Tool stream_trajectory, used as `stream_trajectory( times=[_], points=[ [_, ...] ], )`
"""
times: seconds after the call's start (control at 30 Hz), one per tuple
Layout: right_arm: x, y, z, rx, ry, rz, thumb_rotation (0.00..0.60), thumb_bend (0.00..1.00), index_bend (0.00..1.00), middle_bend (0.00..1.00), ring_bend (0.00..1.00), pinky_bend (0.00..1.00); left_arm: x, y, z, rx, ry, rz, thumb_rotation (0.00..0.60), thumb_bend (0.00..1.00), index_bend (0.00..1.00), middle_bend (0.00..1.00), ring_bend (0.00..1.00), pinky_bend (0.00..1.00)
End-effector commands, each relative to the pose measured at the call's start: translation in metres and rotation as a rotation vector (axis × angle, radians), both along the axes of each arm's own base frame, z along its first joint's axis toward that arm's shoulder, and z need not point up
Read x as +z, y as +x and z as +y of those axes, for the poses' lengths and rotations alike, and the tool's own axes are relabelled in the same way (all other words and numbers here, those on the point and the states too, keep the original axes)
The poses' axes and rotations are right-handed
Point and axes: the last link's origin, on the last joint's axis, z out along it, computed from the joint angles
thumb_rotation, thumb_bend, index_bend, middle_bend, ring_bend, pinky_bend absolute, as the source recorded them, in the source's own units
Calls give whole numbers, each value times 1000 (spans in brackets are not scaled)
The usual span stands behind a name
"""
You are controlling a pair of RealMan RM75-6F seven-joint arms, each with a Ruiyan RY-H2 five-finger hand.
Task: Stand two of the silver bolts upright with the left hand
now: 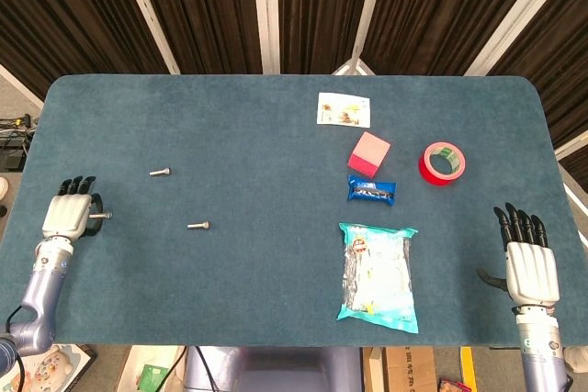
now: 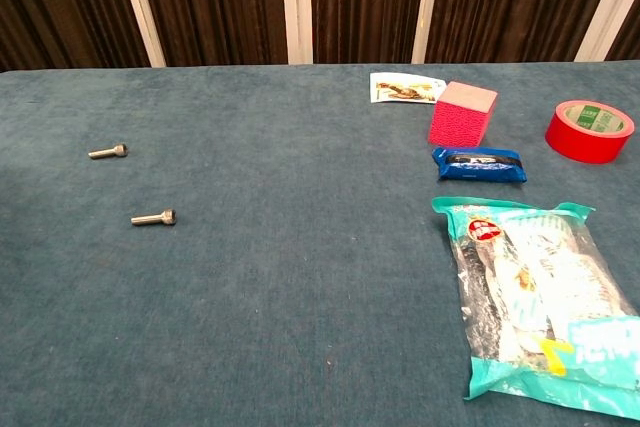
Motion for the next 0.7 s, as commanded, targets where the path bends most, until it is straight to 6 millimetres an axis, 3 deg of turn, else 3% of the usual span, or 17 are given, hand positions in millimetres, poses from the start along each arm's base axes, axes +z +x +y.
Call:
stream_trajectory(
  times=[0.03, 0.7],
  points=[
    [0, 0, 0, -1, -4, 0, 600, 0, 78, 20, 0, 0, 1, -1, -1, 2, 1, 4, 600, 443, 512, 65, 0, 0],
    [-2, 0, 1, -18, -6, -7, 600, 0, 79, 20, 0, 0, 1, -5, -2, 14, -2, 25, 600, 445, 536, 70, 0, 0]
  ],
)
